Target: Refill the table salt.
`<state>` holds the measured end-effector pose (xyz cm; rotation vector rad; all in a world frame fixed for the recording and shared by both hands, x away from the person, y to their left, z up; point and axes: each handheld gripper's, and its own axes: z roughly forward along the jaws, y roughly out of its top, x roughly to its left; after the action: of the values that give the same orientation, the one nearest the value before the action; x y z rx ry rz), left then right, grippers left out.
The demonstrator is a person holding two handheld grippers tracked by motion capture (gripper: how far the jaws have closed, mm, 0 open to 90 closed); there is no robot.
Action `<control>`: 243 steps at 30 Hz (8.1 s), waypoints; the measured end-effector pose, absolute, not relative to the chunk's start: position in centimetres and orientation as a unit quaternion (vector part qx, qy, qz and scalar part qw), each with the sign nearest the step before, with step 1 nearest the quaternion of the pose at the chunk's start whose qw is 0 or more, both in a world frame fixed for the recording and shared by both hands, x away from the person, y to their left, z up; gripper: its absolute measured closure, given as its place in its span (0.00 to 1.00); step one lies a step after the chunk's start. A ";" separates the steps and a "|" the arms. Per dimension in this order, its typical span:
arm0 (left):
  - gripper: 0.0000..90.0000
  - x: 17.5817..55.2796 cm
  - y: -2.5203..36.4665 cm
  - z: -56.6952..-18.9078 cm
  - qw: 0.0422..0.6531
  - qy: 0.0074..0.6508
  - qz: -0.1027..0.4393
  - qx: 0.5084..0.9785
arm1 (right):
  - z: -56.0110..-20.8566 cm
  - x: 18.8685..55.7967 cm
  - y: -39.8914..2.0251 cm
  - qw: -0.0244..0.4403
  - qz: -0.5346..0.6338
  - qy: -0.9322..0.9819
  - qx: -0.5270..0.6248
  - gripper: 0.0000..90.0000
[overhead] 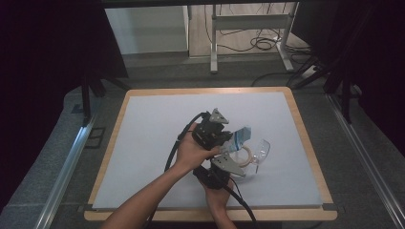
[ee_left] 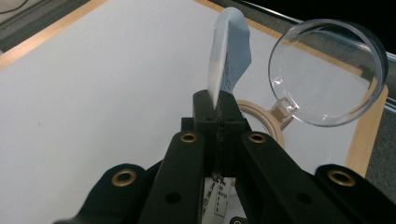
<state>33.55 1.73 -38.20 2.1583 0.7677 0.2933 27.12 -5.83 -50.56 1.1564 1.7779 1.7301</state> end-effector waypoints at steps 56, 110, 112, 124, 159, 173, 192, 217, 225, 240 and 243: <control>1.00 33.6 0.9 -38.1 0.379 0.301 0.123 0.867 | -50.5 27.2 -6.3 0.200 0.626 0.638 0.402 0.58; 1.00 33.4 0.9 -37.4 0.371 0.291 0.126 0.873 | -49.8 27.0 -6.0 0.204 0.633 0.631 0.399 0.59; 1.00 33.5 1.0 -37.4 0.370 0.290 0.125 0.874 | -49.9 27.0 -6.0 0.202 0.633 0.632 0.400 0.59; 1.00 33.4 1.0 -37.5 0.373 0.290 0.123 0.873 | -50.0 26.9 -6.1 0.202 0.632 0.632 0.399 0.59; 1.00 33.6 0.3 -37.5 0.361 0.285 0.123 0.879 | -49.9 27.0 -6.3 0.207 0.635 0.627 0.402 0.59; 1.00 33.6 0.1 -37.4 0.363 0.285 0.123 0.879 | -49.8 27.0 -6.4 0.208 0.635 0.626 0.403 0.59; 1.00 33.6 0.3 -37.3 0.363 0.282 0.122 0.880 | -49.8 27.0 -6.3 0.210 0.635 0.626 0.401 0.59; 1.00 33.7 0.1 -37.3 0.356 0.281 0.120 0.883 | -49.8 26.9 -6.3 0.210 0.638 0.622 0.403 0.59; 1.00 33.7 0.0 -37.3 0.356 0.281 0.121 0.883 | -49.7 27.0 -6.4 0.214 0.638 0.621 0.402 0.59; 1.00 33.7 -0.1 -37.0 0.355 0.280 0.121 0.884 | -49.5 27.0 -6.4 0.215 0.638 0.621 0.401 0.59; 1.00 33.7 -0.1 -36.9 0.356 0.279 0.122 0.883 | -49.4 27.0 -6.4 0.216 0.638 0.621 0.401 0.59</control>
<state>33.67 -0.13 -36.94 2.2817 0.7200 0.3148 26.98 -6.39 -49.43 1.1116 1.7203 1.7677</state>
